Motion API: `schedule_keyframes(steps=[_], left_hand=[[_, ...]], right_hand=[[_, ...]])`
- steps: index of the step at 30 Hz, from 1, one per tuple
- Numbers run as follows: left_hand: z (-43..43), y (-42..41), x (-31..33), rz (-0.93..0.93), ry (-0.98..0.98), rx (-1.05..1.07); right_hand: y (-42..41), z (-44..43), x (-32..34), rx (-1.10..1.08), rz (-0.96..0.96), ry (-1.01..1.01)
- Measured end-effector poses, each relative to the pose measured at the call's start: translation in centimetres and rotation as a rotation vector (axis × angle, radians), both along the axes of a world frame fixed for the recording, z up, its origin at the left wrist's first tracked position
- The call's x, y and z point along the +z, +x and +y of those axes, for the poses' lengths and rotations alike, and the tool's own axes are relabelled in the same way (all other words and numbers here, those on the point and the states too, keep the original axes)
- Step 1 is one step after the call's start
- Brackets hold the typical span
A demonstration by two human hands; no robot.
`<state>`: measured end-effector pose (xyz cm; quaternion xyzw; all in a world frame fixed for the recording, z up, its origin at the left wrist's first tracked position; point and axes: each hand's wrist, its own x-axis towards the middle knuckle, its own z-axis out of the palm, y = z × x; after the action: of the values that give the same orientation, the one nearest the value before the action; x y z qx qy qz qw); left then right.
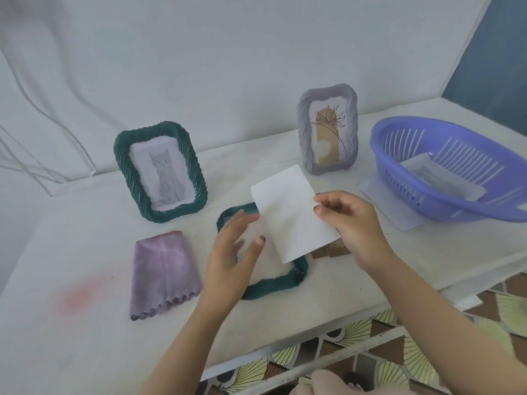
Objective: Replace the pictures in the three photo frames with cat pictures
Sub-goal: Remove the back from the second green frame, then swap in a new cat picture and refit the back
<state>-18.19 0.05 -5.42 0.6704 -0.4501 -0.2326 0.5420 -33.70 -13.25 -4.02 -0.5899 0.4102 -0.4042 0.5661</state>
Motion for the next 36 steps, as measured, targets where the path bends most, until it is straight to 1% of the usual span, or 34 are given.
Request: schedule_keyframes(steps=[2, 3, 4, 6, 9, 10, 11, 13, 14, 15, 16, 17, 19, 22, 25, 30, 36], left_hand=[[-1.5, -0.9, 1.1, 0.292, 0.004, -0.054], [-2.2, -1.3, 1.6, 0.402, 0.003, -0.070], [-2.9, -1.8, 2.1, 0.468, -0.001, -0.081], [-4.3, -2.6, 2.7, 0.504, 0.000, -0.076], [-6.4, -3.7, 3.0, 0.486, 0.000, -0.054], [-7.0, -4.0, 3.1, 0.483, -0.001, -0.054], [-7.5, -4.4, 3.1, 0.478, 0.000, -0.055], [-8.6, -5.1, 3.3, 0.467, 0.002, -0.055], [-9.1, -5.5, 3.3, 0.462, 0.001, -0.054], [-9.6, -5.9, 3.4, 0.458, -0.003, -0.053], [-10.1, -6.4, 3.4, 0.457, -0.005, -0.053], [-10.6, -6.8, 3.4, 0.457, -0.003, -0.054], [-11.6, -7.7, 3.4, 0.453, 0.001, -0.061], [-12.9, -9.0, 3.4, 0.442, 0.007, -0.051], [-14.1, -10.5, 3.0, 0.433, 0.026, -0.004], [-15.7, -12.7, 2.1, 0.449, 0.049, 0.052], [-18.2, -15.7, 1.7, 0.506, 0.087, 0.038]], right_hand=[[-0.9, -0.2, 0.7, -0.006, -0.040, -0.004], [-1.3, -0.4, 1.1, -0.012, -0.048, -0.015], [-1.8, -0.7, 1.3, -0.018, -0.047, -0.032], [-2.7, -1.2, 2.0, -0.014, -0.026, -0.068], [-4.5, -2.4, 2.8, -0.005, 0.044, -0.170], [-5.2, -2.8, 3.0, -0.036, 0.109, -0.260], [-6.2, -3.3, 3.0, -0.085, 0.227, -0.397], [-8.6, -4.5, 3.4, -0.147, 0.549, -0.693], [-9.8, -5.2, 3.6, -0.137, 0.691, -0.763], [-11.0, -5.8, 4.0, -0.104, 0.786, -0.750], [-12.2, -6.3, 4.6, -0.053, 0.840, -0.677], [-13.3, -6.6, 5.1, 0.013, 0.854, -0.586], [-15.3, -7.3, 5.7, 0.125, 0.805, -0.453], [-17.0, -8.6, 6.0, 0.181, 0.776, -0.393], [-17.8, -9.5, 6.0, 0.219, 0.726, -0.405], [-18.8, -11.0, 7.5, 0.136, 0.525, -0.472], [-19.3, -13.1, 8.9, 0.130, 0.451, -0.504]])
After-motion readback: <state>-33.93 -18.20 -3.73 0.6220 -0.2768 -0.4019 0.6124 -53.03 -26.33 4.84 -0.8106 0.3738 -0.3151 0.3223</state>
